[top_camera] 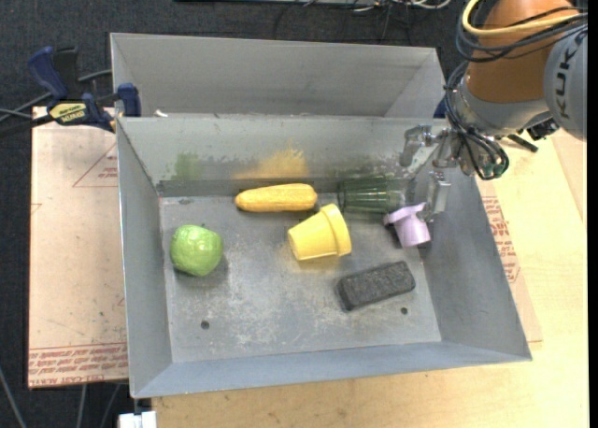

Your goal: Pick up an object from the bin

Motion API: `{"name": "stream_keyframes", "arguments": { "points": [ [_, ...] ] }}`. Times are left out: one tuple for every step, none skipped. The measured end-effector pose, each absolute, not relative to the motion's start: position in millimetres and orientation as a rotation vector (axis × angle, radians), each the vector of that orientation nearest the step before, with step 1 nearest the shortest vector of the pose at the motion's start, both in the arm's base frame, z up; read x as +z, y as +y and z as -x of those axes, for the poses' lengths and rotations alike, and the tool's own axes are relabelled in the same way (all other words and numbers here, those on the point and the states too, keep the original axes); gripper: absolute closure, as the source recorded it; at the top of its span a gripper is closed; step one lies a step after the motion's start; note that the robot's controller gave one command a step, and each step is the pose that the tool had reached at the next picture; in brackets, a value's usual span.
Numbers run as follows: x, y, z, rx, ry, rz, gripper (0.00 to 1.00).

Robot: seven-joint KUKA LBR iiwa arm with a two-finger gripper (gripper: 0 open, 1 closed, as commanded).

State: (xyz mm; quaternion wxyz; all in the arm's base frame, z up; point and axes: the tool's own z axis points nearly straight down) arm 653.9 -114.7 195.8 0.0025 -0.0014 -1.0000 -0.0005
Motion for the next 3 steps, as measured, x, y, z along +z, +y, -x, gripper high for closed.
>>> {"name": "stream_keyframes", "arguments": {
  "points": [
    [201, -114, -655.4, 0.000, -3.144, 0.001, 0.00],
    [129, -67, -652.4, -0.002, -3.145, 0.080, 0.00],
    [115, -42, -654.5, -0.001, -3.143, -0.154, 0.00]
  ]
}}
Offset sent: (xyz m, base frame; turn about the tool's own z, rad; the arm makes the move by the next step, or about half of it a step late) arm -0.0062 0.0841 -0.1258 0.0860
